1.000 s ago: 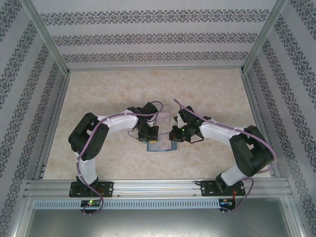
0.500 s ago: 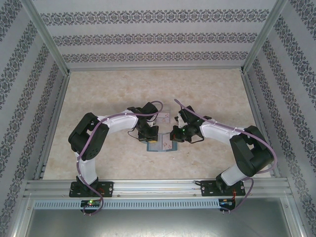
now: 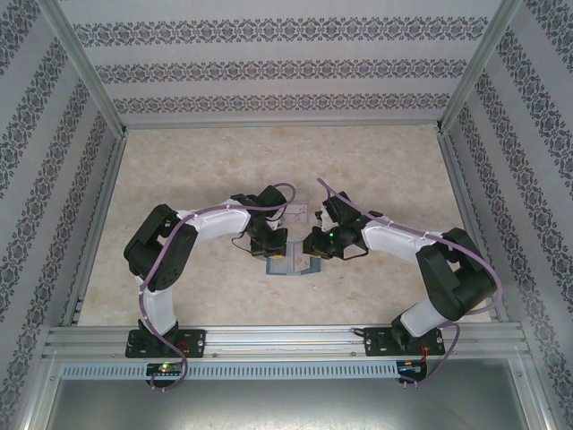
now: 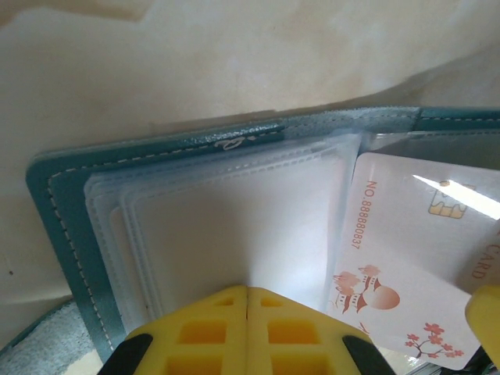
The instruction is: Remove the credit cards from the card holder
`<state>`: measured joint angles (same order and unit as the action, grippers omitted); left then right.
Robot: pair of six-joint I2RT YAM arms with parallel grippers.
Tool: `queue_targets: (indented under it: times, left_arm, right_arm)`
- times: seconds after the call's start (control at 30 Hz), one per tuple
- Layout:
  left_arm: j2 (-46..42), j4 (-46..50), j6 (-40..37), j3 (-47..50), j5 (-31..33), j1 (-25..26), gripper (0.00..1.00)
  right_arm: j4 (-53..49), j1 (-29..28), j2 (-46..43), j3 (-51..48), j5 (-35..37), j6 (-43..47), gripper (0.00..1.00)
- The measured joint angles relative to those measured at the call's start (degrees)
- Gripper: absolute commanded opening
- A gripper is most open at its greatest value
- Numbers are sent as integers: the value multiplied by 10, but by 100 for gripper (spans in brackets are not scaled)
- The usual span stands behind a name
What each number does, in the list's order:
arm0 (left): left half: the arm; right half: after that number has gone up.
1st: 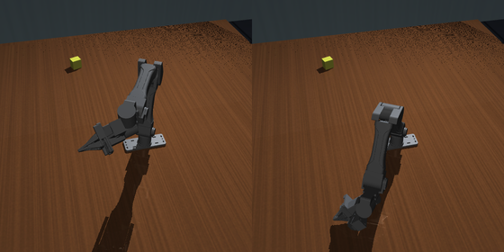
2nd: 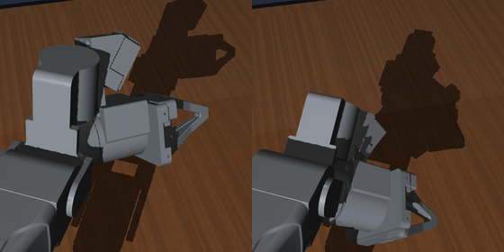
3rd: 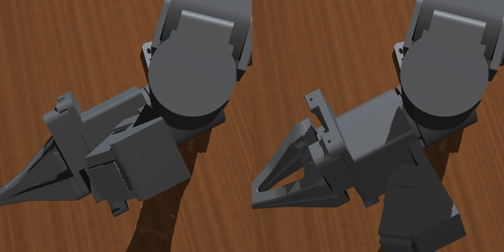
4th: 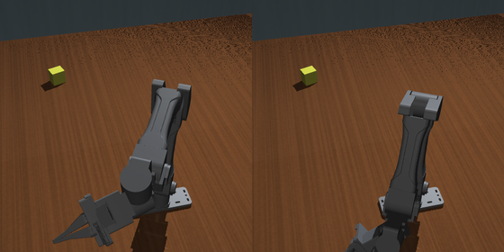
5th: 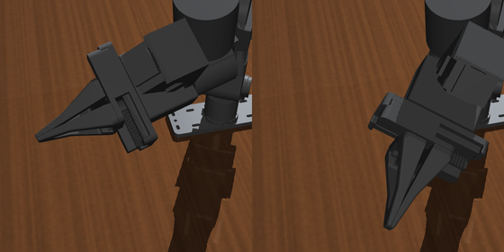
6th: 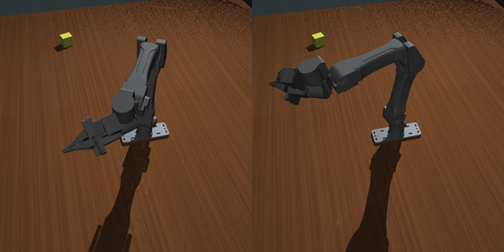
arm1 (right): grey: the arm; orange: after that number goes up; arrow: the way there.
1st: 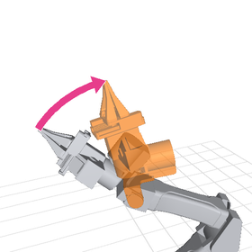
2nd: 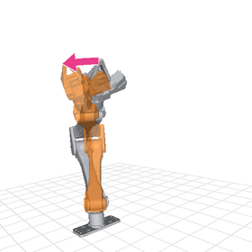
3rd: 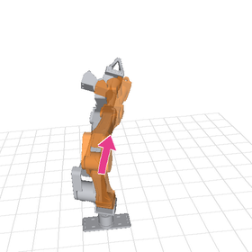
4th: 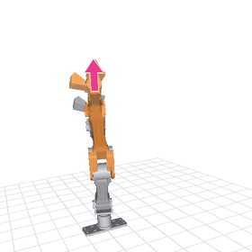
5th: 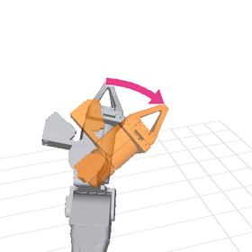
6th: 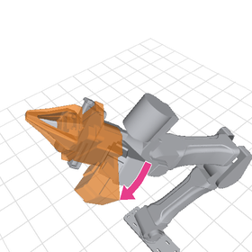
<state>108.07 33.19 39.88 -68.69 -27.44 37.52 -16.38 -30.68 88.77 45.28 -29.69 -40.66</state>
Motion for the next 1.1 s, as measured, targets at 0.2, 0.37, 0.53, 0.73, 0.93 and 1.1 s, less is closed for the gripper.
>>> queue_targets:
  times: [0.2,0.37,0.53,0.73,0.93,1.1]
  left_arm:
    - [0,-2,0,2,-3,0,4]
    - [0,-2,0,3,-6,0,6]
    - [0,-3,0,3,-6,0,7]
    - [-2,-3,0,3,-3,0,7]
    - [-14,-1,0,3,10,0,6]
    - [-36,-1,0,3,20,0,6]
  right_arm:
    - [-2,-6,7,0,-3,-3,15]
    - [-8,-6,7,0,-2,-10,11]
    - [-10,-7,7,0,1,-12,9]
    - [-14,-7,-5,0,3,-12,9]
    - [-30,-7,-28,0,10,-12,8]
    - [-49,-6,-49,12,17,-9,6]
